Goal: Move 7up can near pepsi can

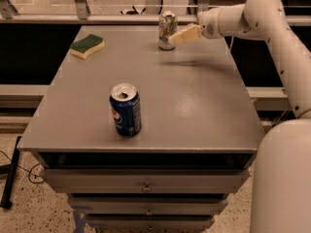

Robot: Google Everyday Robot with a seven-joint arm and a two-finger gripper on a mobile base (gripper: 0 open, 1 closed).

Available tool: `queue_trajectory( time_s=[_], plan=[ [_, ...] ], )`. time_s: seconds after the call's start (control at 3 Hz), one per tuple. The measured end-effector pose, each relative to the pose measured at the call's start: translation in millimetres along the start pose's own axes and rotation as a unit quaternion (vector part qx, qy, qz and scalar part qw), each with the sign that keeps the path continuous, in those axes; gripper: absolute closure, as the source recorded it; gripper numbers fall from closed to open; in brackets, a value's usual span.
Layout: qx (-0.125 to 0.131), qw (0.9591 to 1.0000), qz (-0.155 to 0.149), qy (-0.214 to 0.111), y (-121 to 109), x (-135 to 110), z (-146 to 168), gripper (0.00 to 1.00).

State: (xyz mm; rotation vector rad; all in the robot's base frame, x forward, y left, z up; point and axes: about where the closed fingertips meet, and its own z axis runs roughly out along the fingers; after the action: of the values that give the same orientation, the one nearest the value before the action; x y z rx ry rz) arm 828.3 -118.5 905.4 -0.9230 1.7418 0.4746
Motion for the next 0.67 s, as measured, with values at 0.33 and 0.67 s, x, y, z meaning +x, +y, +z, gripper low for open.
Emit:
queue_trajectory(
  time_s=[0.33, 0.67],
  plan=[
    [-0.008, 0.9996, 0.016, -0.020, 0, -3, 26, 0.00],
    [-0.006, 0.9994, 0.023, -0.023, 0, -2, 44, 0.00]
  ],
)
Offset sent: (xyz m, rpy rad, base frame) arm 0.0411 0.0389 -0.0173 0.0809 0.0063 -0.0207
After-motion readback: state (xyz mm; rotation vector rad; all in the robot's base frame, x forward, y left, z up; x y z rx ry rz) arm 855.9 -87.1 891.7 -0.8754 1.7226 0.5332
